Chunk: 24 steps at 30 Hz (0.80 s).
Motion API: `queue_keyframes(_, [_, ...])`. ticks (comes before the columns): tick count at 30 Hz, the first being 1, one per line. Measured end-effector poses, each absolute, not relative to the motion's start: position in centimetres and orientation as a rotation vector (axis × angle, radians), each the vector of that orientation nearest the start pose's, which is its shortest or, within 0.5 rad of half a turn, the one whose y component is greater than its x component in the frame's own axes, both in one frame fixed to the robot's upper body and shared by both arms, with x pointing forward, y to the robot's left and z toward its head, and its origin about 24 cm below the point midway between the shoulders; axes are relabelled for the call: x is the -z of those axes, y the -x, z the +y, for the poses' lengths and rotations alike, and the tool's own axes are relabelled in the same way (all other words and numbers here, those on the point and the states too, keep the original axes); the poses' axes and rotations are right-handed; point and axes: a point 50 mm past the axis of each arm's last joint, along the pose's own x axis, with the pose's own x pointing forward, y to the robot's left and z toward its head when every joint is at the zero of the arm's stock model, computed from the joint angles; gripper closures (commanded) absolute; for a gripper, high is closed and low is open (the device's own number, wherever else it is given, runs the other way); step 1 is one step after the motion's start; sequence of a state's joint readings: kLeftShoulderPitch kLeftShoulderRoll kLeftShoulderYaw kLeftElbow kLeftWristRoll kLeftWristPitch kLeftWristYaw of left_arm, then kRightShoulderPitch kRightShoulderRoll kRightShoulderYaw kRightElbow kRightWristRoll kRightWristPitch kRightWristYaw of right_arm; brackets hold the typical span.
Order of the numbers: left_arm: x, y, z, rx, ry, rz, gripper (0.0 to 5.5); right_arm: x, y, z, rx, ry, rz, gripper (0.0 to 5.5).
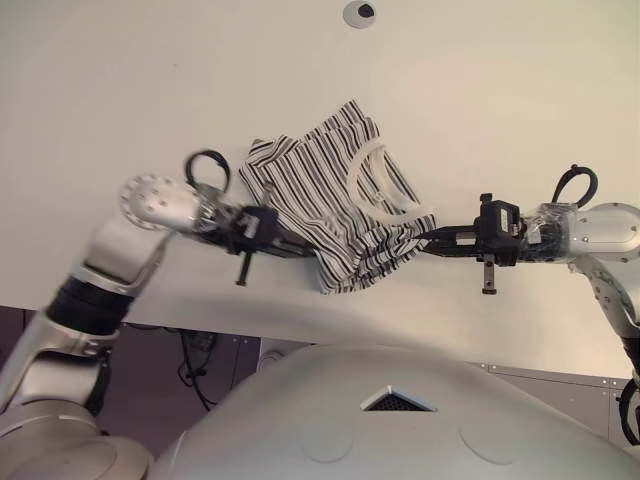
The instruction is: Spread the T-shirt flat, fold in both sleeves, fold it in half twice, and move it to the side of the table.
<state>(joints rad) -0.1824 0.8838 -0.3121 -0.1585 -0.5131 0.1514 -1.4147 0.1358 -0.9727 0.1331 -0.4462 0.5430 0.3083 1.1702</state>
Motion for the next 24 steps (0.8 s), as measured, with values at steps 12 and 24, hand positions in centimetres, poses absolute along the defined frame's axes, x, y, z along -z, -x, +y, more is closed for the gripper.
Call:
queue_keyframes(12, [-9.2,-22.2,25.1,1.555,0.145,0.537,5.47,-11.7,-21.5,-17.0,-1.334,0.321,0.265,5.50])
queue_keyframes(24, [-6.2,-20.3,24.6,1.264,0.503,0.581,5.47,-8.8,-26.9,-13.5,-1.125,0.286,0.165,5.50])
